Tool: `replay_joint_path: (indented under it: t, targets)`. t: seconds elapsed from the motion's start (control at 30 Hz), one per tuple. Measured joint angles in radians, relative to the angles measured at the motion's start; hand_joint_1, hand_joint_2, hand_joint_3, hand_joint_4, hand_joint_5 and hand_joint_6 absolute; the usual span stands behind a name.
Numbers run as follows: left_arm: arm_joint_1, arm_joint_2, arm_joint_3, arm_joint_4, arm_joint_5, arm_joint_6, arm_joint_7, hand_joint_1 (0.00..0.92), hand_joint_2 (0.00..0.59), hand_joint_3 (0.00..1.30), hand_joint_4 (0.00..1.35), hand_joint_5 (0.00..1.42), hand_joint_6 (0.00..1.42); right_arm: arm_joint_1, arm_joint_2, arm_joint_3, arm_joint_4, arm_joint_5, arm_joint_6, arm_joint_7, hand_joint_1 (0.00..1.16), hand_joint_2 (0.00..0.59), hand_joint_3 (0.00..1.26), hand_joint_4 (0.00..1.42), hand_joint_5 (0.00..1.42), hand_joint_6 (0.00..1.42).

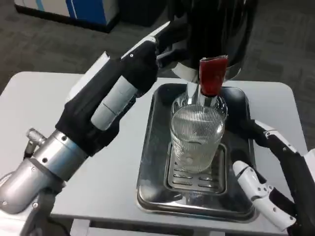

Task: Grasp the cup under the faucet to collect the drink, then remove the cup.

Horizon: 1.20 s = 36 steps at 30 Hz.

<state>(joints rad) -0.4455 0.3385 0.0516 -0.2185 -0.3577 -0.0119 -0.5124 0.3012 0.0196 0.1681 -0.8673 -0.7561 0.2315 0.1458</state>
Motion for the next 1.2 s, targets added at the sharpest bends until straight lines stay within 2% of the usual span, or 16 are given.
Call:
replay_joint_path:
  t: [0.47,0.93,1.2]
  targets:
    - [-0.081,-0.051,-0.02,0.077,-0.065,0.068,-0.047,0.071,0.026,0.11,0.05,0.14,0.07,0.003,-0.002,-0.005,0.0,0.006,0.0,0.0,0.26,0.429,0.22,0.23,0.2,0.1]
    - [-0.088,-0.068,-0.045,0.035,-0.071,0.122,-0.087,0.068,0.029,0.1,0.05,0.14,0.08,0.004,-0.003,-0.006,0.0,0.015,0.0,-0.003,0.26,0.43,0.22,0.23,0.2,0.1]
    - [-0.136,-0.068,-0.045,0.11,-0.066,0.121,-0.134,0.068,0.029,0.1,0.05,0.14,0.08,0.009,-0.005,-0.007,0.0,0.017,0.0,-0.006,0.26,0.43,0.22,0.23,0.2,0.1]
